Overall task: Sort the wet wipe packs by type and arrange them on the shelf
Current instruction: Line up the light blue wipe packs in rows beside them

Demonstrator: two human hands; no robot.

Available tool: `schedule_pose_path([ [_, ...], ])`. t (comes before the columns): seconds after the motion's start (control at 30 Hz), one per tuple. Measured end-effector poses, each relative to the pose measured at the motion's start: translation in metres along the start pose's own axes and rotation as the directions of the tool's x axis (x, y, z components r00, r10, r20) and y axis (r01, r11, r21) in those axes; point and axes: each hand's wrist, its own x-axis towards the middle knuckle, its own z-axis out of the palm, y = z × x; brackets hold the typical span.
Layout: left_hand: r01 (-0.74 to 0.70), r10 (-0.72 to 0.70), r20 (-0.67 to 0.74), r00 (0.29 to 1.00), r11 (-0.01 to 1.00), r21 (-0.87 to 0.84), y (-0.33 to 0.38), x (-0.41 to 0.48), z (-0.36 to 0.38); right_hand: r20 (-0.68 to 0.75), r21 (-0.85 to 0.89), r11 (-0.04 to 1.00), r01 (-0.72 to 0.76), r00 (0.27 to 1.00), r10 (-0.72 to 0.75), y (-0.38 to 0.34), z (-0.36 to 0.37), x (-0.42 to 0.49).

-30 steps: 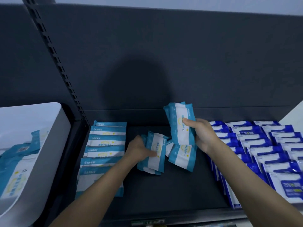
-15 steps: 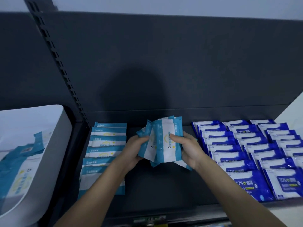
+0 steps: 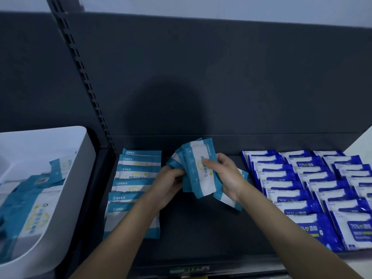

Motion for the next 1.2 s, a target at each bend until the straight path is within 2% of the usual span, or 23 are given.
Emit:
schedule_pose_path([
  [0.1, -0.046, 0.093, -0.249, 0.964, 0.981, 0.187, 0.003, 0.008, -0.019, -0.002, -0.263, 0.956, 0.132, 0.990, -0.138, -0.009, -0.004, 0.011],
  [0.17, -0.092, 0.182, -0.304, 0.935, 0.953, 0.287, 0.008, 0.014, -0.028, 0.113, -0.529, 0.802, 0.277, 0.960, -0.257, -0.015, -0.005, 0.021],
  [0.23, -0.123, 0.235, -0.248, 0.940, 0.910, 0.396, 0.017, 0.019, -0.030, 0.280, -0.705, 0.590, 0.393, 0.919, -0.279, -0.018, 0.000, 0.032],
  [0.33, -0.100, 0.177, -0.163, 0.971, 0.914, 0.394, 0.026, 0.026, -0.027, 0.417, -0.787, 0.414, 0.457, 0.889, -0.187, -0.017, 0.010, 0.046],
  [0.4, -0.063, 0.120, -0.160, 0.980, 0.946, 0.319, 0.027, 0.031, -0.028, 0.458, -0.827, 0.300, 0.475, 0.879, -0.131, -0.018, 0.011, 0.054],
  [0.5, -0.018, 0.069, -0.133, 0.989, 0.936, 0.351, 0.025, 0.034, -0.028, 0.469, -0.872, 0.141, 0.469, 0.882, -0.038, -0.020, 0.006, 0.063],
  [0.6, -0.022, 0.051, -0.050, 0.997, 0.886, 0.462, 0.019, 0.032, -0.024, 0.434, -0.895, 0.090, 0.436, 0.900, -0.048, -0.014, 0.001, 0.070],
  [0.77, -0.046, 0.078, -0.037, 0.996, 0.846, 0.531, 0.007, 0.043, -0.027, 0.487, -0.857, 0.095, 0.506, 0.856, -0.173, -0.002, -0.002, 0.076],
  [0.87, -0.042, 0.078, -0.055, 0.995, 0.878, 0.477, 0.006, 0.047, -0.027, 0.474, -0.835, 0.176, 0.521, 0.844, -0.251, 0.002, -0.006, 0.076],
  [0.93, -0.049, 0.094, -0.072, 0.993, 0.883, 0.468, 0.003, 0.052, -0.029, 0.378, -0.806, 0.351, 0.477, 0.871, -0.314, 0.008, -0.009, 0.075],
  [1.0, -0.071, 0.121, -0.075, 0.990, 0.874, 0.480, -0.002, 0.056, -0.032, 0.162, -0.715, 0.615, 0.331, 0.935, -0.314, 0.015, -0.009, 0.073],
  [1.03, -0.073, 0.127, -0.079, 0.989, 0.870, 0.487, -0.005, 0.058, -0.033, 0.055, -0.655, 0.715, 0.245, 0.959, -0.279, 0.019, -0.008, 0.072],
  [1.1, -0.071, 0.127, -0.082, 0.989, 0.870, 0.488, -0.009, 0.060, -0.031, -0.071, -0.571, 0.810, 0.131, 0.975, -0.208, 0.027, -0.004, 0.071],
  [1.2, -0.092, 0.144, -0.072, 0.987, 0.869, 0.486, -0.012, 0.062, -0.024, -0.099, -0.470, 0.878, 0.094, 0.983, -0.158, 0.036, 0.001, 0.066],
])
